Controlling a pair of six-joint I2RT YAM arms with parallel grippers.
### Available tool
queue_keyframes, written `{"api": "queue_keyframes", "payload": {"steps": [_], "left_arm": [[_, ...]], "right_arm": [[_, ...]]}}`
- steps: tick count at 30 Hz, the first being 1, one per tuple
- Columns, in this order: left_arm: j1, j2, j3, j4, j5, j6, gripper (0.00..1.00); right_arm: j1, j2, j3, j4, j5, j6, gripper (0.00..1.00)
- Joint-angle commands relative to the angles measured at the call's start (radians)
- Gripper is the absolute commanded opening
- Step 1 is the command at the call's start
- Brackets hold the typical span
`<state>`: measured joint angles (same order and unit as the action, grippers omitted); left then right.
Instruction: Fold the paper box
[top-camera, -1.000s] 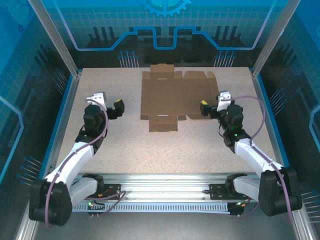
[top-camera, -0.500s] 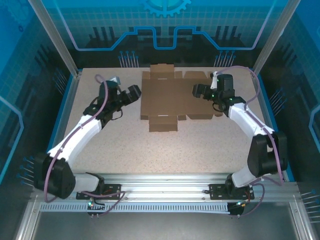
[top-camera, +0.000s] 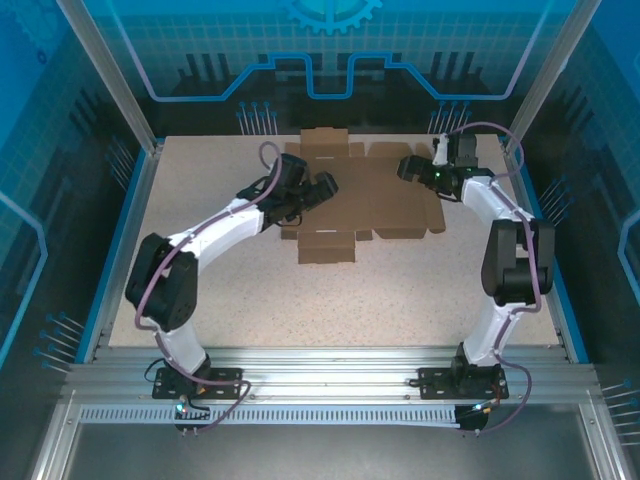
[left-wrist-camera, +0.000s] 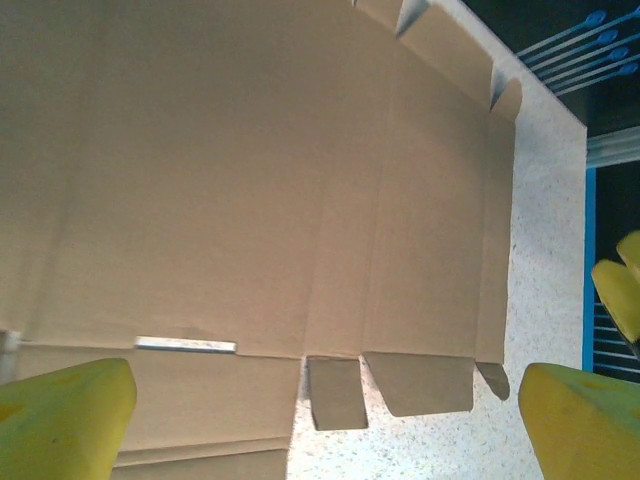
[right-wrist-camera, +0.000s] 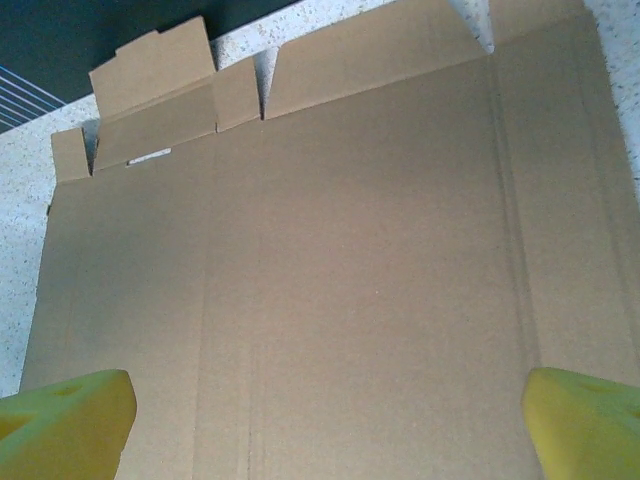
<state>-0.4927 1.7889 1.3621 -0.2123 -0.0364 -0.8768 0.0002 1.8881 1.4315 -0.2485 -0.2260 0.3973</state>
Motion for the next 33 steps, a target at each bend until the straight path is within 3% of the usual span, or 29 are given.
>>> {"api": "queue_keyframes", "payload": {"steps": [1,8,14,25,33], "left_arm": [[-0.033,0.068,0.083,-0.038,-0.003,-0.073,0.99],[-0.038,0.209,0.254,-0.157,0.022,-0.050,0.99],[-0.028,0.267,0.278,-0.164,0.044,-0.031,0.99],[0.001,0.295,0.223,-0.144,0.100,-0.033,0.99],[0.020,0.201,0.078,-0.063,0.150,-0.025,0.99]], "right_arm": [[-0.012,0.058,0.068,-0.085,-0.065,0.014,1.00],[-0.014,0.162,0.130,-0.132,-0.053,0.046,1.00],[-0.015,0.219,0.167,-0.162,-0.055,0.067,1.00],[-0.008,0.200,0.093,-0.220,0.015,0.036,1.00],[0.006,0.110,-0.067,-0.194,0.016,0.043,1.00]]}}
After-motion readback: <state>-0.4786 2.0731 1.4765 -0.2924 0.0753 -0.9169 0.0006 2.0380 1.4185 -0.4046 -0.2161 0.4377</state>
